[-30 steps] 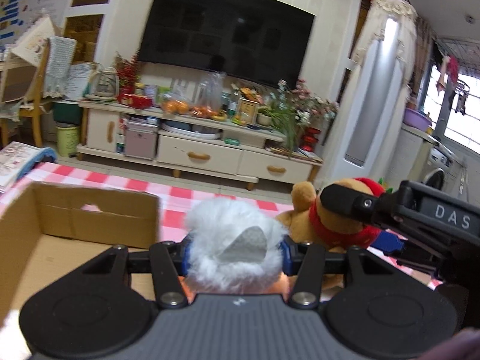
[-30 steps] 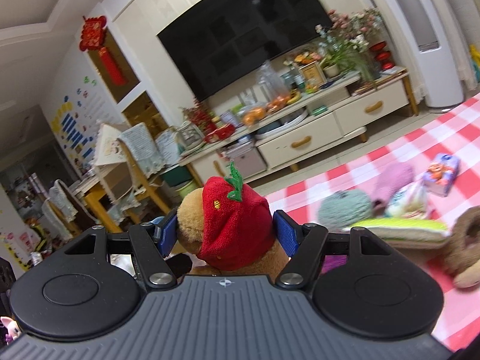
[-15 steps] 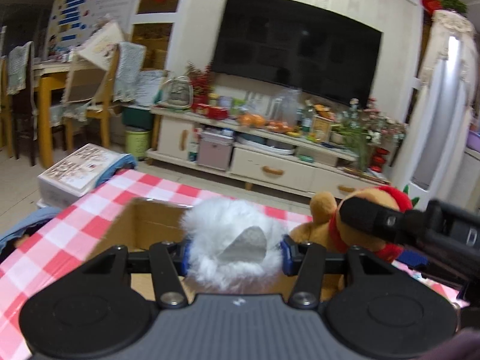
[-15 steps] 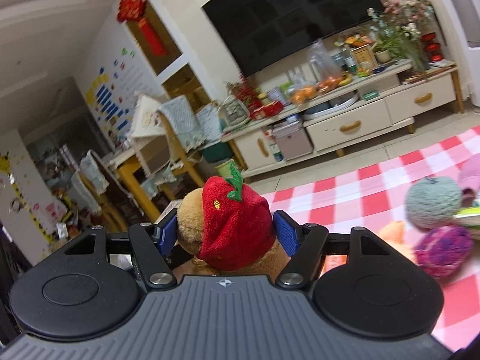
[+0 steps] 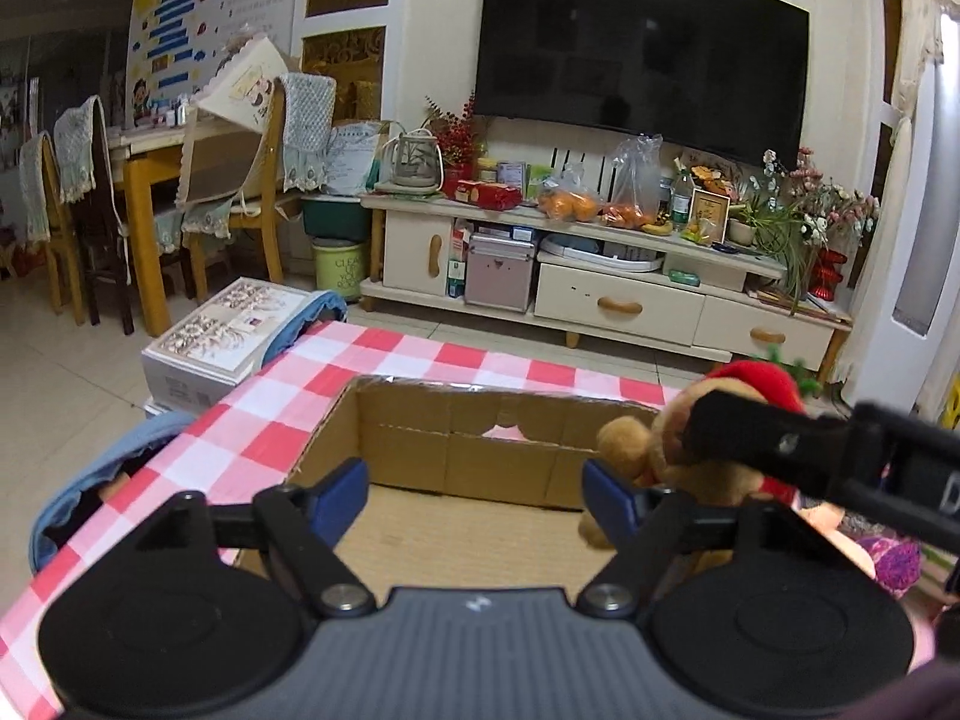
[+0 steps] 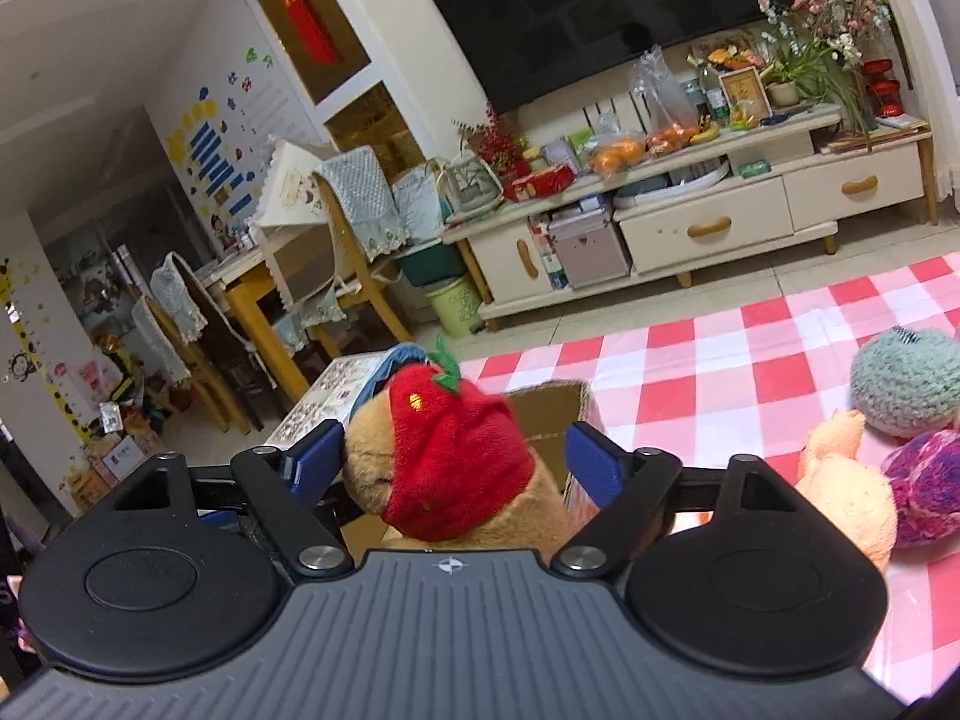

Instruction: Organize soft objects

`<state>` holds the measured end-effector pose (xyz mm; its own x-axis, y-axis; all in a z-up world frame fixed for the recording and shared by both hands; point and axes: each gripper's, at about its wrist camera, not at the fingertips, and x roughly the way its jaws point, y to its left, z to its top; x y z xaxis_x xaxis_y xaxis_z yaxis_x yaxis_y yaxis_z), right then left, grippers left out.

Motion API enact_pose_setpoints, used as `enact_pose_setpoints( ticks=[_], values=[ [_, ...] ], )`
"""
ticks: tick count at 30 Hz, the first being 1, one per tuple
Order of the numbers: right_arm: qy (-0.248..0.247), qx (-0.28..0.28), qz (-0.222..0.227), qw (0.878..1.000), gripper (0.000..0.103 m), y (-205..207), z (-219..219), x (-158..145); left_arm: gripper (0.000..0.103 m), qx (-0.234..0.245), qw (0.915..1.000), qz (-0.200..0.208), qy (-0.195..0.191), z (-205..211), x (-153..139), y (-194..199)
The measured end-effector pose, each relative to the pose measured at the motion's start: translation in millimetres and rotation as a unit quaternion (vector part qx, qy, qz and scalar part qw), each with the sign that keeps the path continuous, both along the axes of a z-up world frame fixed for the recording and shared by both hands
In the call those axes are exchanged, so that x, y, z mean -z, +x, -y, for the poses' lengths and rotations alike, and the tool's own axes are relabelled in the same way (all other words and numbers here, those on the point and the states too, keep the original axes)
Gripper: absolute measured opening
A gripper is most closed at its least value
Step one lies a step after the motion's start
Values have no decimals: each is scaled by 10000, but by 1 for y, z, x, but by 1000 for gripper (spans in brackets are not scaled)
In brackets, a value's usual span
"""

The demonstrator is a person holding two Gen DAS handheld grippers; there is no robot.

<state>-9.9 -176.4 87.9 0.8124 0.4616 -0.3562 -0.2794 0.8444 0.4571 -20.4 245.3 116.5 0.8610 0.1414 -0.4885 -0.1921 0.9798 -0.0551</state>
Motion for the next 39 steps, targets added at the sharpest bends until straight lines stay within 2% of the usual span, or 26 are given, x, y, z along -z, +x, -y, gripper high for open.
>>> enact_pose_setpoints(
  ticks=[8,12,23,39],
  values=[
    [-6,322,213,9993,102,-24,17,-10,90,7,10000,1,73,3,-3,2],
    [-4,485,250,9985,102,-34,24,-10,90,-53,9997,27,242,9,-5,2],
    [32,779,127,9969,103,-36,28,-7,91,109,9996,21,251,23,-6,5],
    [-296,1121,93,9932,103,-51,28,-6,91,428,9983,-30,391,62,-3,7]
  ],
)
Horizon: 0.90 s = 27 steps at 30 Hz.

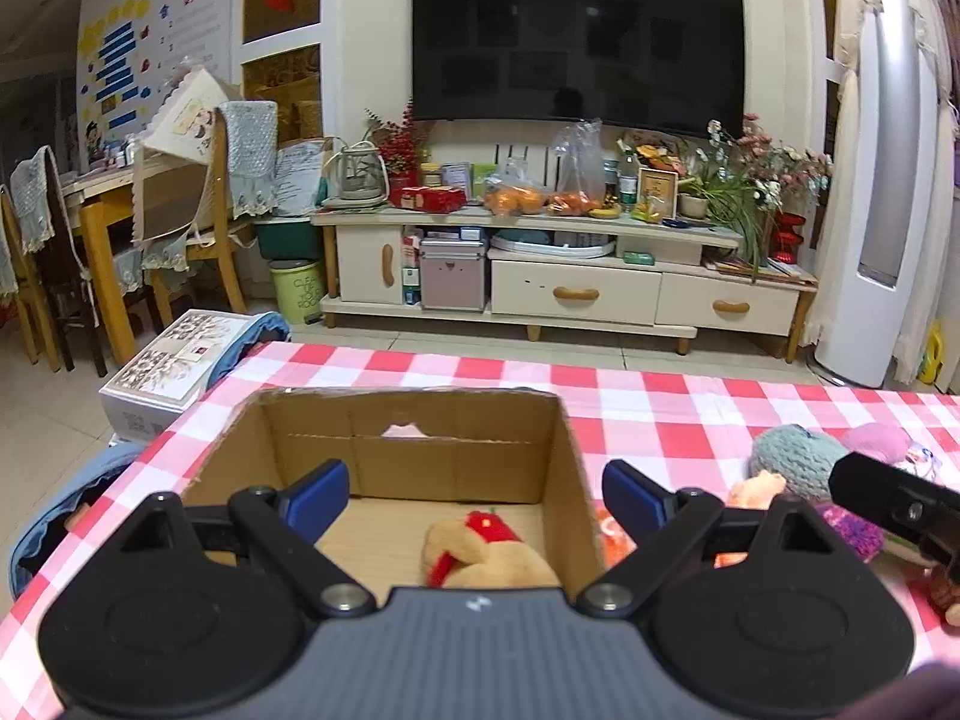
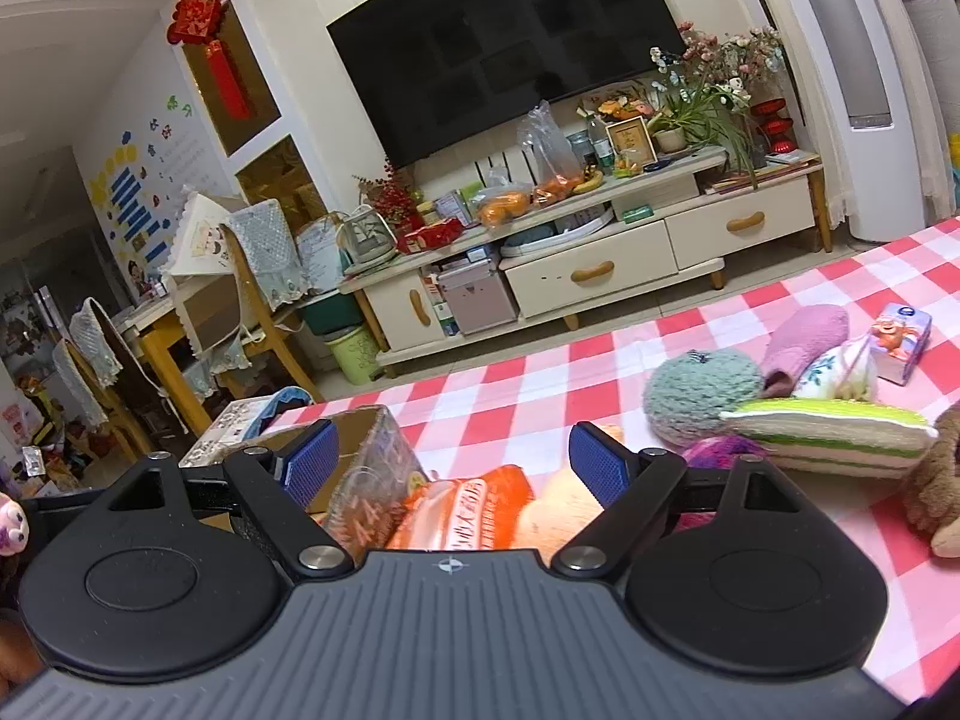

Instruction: Organize soft objects

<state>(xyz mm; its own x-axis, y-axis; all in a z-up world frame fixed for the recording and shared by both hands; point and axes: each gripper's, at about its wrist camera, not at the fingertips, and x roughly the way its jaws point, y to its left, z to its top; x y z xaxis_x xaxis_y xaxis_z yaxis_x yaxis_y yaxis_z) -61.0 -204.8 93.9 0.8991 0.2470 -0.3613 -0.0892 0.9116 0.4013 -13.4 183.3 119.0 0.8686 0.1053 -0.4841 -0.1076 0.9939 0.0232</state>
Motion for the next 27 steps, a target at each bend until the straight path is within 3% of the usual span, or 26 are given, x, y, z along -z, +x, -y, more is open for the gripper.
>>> enact_pose_setpoints(
  ticks=[27],
  values=[
    [-381,443,40,9983,103,-10,-2,7,100,590,9975,-43,394,70,11,0]
  ],
)
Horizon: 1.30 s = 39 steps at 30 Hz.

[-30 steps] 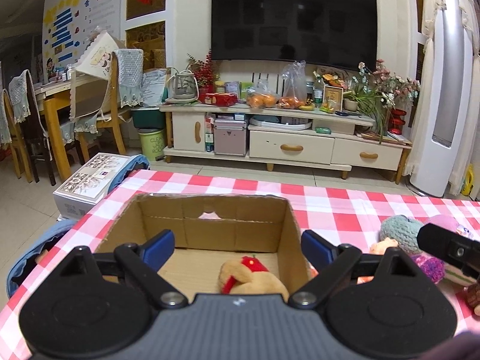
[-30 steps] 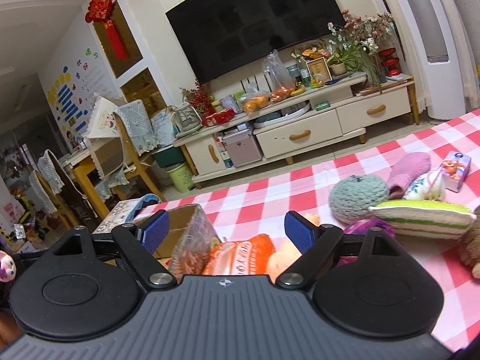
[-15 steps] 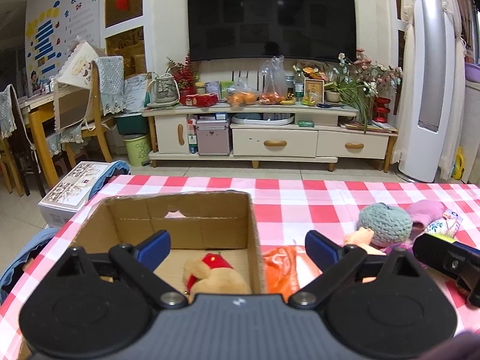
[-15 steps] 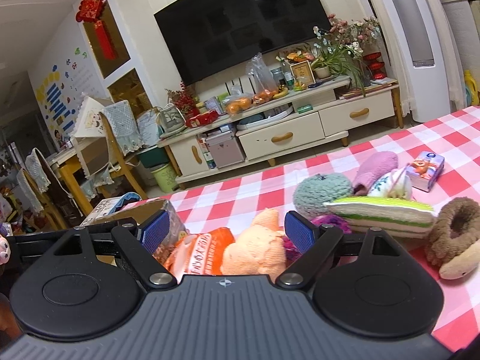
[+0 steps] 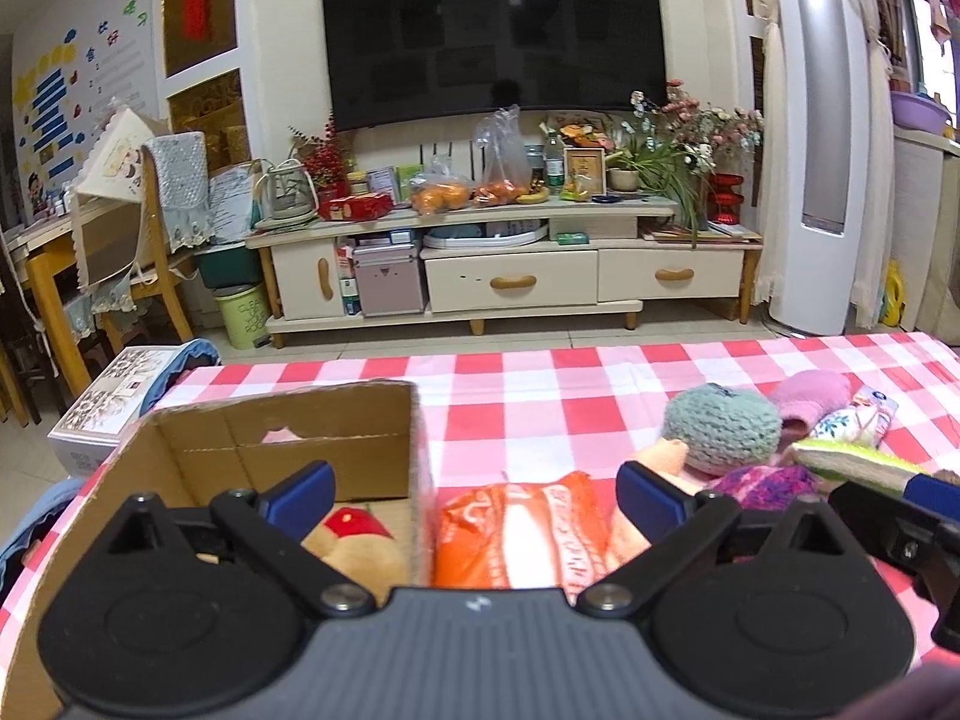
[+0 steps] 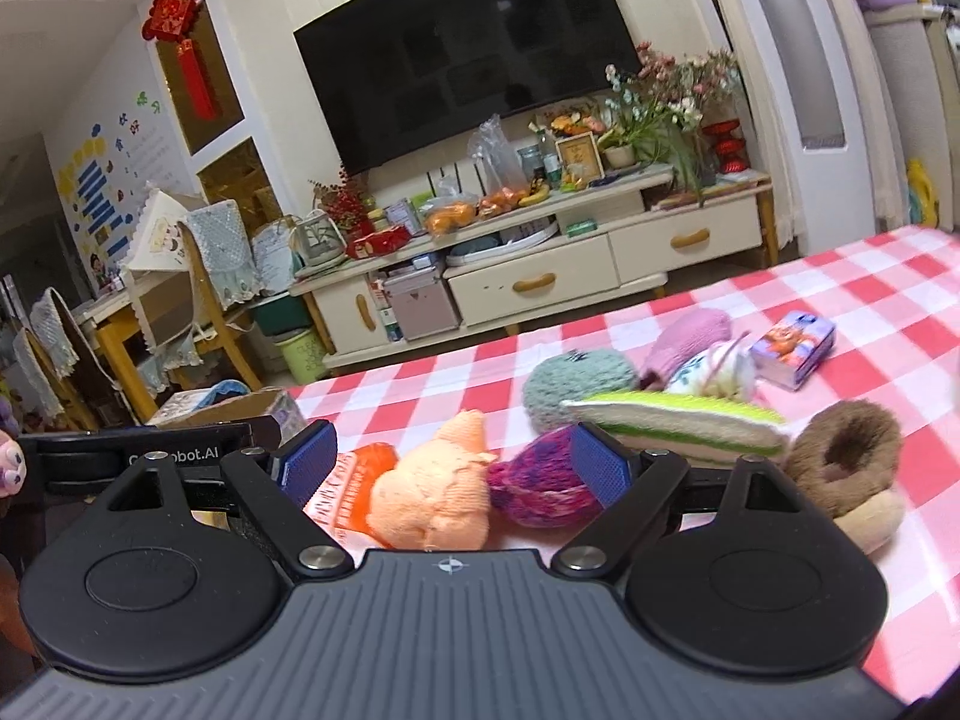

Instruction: Organize soft objects

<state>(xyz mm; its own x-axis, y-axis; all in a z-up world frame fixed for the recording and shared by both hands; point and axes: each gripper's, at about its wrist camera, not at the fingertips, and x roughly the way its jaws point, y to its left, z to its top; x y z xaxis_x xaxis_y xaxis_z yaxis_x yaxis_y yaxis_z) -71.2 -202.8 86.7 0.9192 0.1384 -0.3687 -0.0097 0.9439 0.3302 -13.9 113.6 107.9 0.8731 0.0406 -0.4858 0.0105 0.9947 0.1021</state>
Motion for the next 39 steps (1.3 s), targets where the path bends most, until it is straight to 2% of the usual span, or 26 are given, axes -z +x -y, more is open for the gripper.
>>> enact_pose_setpoints(
  ticks=[10,17,26,30,36,39],
  values=[
    [-481,166,139,9986,103,-10,8,-1,101,331,9994,111,-42,21,2,-7],
    [-503,432,108,9977,103,-12,24,1,101,597,9981,115,83,43,9,-10],
    [-606,1006,-33,9931,103,-8,48,11,101,880,9957,126,259,67,18,-12],
    [-804,1149,-208,9899,103,-3,60,22,101,1003,9944,80,307,79,22,-13],
    [-666,1028,-646,9904,103,11,74,38,101,1222,9924,-116,-18,93,26,-14],
    [-717,857,-819,9904,103,14,73,46,101,1320,9904,-258,-311,99,27,-15]
  ],
)
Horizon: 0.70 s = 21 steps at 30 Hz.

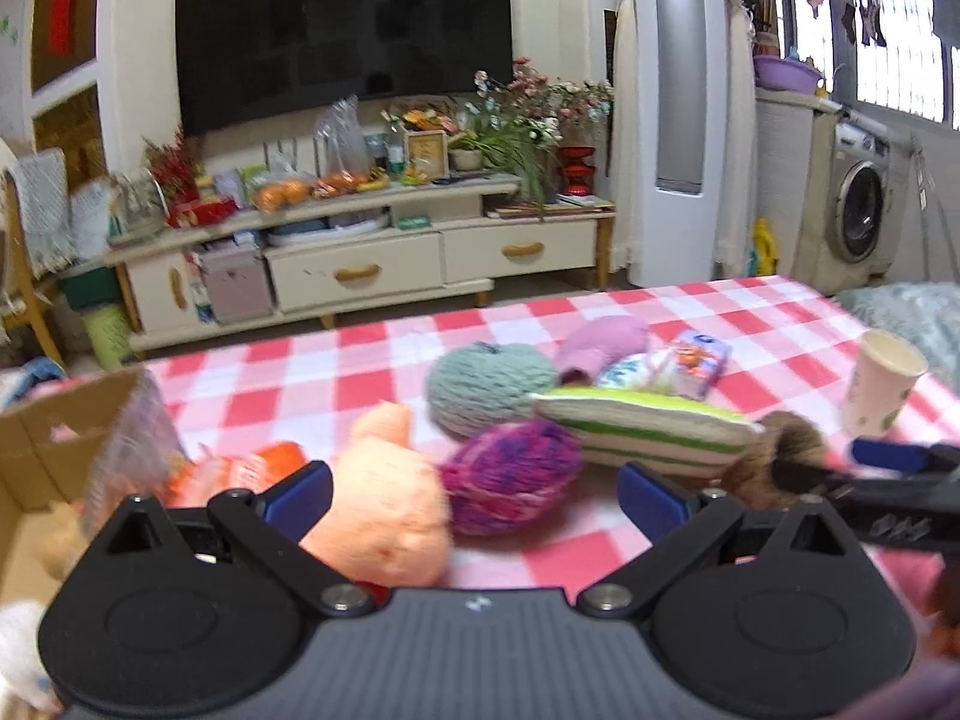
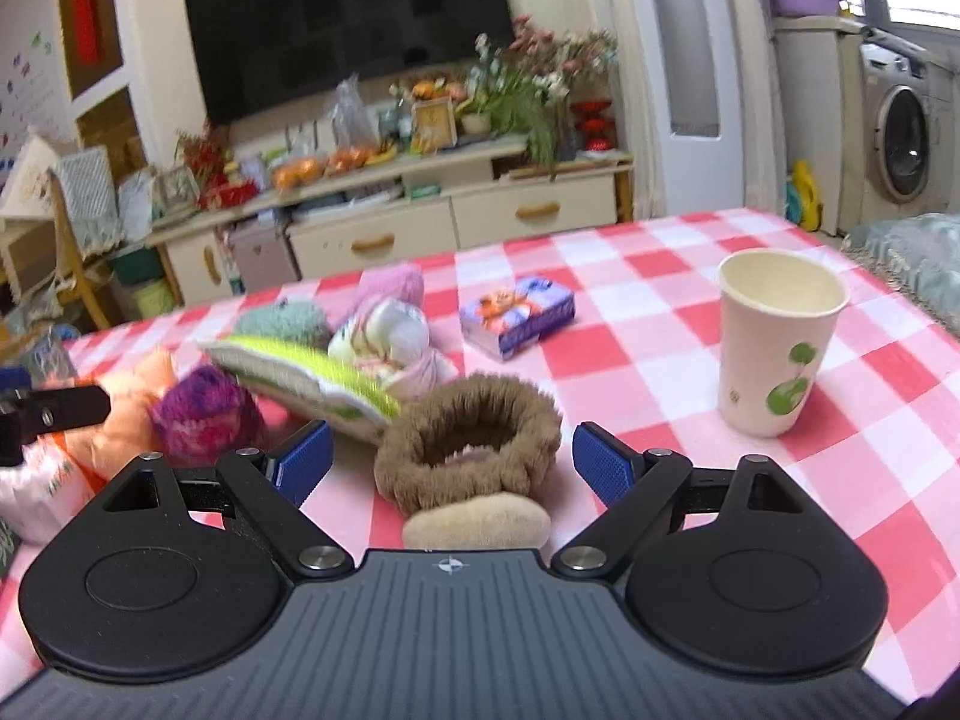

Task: Organize soft objects
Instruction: 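Reach the right tool toward the brown fuzzy ring plush while the left returns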

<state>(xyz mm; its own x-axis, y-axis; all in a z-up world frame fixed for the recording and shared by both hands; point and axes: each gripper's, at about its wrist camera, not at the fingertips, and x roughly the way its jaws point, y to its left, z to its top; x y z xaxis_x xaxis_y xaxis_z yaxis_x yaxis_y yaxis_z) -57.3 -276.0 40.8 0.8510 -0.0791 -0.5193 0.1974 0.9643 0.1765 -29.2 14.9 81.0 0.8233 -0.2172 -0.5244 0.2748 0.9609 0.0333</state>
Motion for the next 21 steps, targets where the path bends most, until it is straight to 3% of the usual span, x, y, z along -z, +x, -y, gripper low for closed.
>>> enact_pose_setpoints(
  ticks=[11,21],
  values=[
    [-70,-176,-277,9994,103,10,4,15,101,82,9892,-863,-1181,28,4,11],
    [589,-36,-469,9972,103,8,23,27,101,-289,9716,-1369,-1908,66,15,47]
  ],
)
